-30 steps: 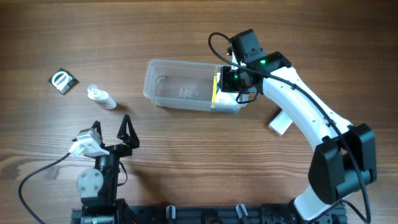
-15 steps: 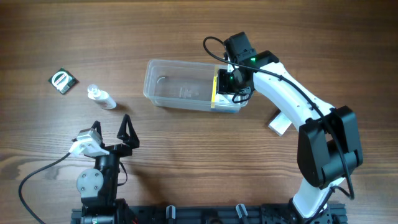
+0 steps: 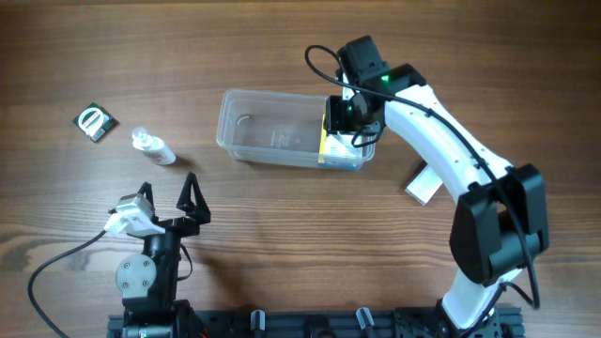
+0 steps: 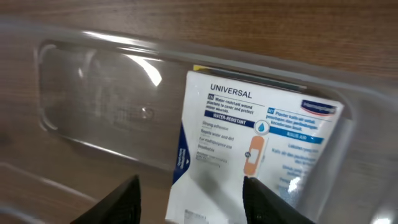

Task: Pack container
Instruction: 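Lower the Hansaplast box upright into the container and release, then move right gripper to the green-white Panadol box and grasp it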

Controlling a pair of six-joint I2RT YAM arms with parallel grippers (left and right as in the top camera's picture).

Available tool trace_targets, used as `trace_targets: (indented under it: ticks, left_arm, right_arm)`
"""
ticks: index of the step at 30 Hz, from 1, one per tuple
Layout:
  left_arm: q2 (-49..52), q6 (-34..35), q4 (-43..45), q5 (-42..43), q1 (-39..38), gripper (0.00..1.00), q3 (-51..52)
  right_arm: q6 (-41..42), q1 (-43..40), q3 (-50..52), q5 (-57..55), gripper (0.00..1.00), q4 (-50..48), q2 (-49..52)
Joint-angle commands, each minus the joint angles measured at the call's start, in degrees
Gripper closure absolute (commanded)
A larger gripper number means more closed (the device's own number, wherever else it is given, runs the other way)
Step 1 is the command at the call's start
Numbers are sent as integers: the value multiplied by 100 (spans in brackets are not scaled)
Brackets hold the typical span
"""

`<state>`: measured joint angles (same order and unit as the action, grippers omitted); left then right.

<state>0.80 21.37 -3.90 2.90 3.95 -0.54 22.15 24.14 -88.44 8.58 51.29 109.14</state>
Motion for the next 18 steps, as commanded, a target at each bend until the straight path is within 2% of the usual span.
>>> trace_targets:
  ticks: [1,4,5,7,9,13,18]
  left_arm:
    - [-31,-9,-42,-35,46,0,20]
    - [-31,-9,-42,-37,46,0,20]
    - [-31,-9,-42,-37,46,0,20]
    - [-31,-9,-42,-37,46,0,20]
    - [-31,-9,-42,-37,46,0,20]
    - [-31,-9,-42,-37,46,0,20]
    - [-31,-9,-42,-37,46,0,20]
  right_arm:
    - [-136,31,-356,68,41,293,-575]
    - [-175,-127,-415,48,36,654,-903]
    - [-188,-236,-415,48,30,793,-1027]
    - [-245,-529,-415,55,9,1139,-1261]
    - [-271,-822,-413,50,0,1480,-1438]
    - [-413,-1451,-413,72,0,2070,-1637]
    - [-463,-1838,-308,-348,0,2374,-1635]
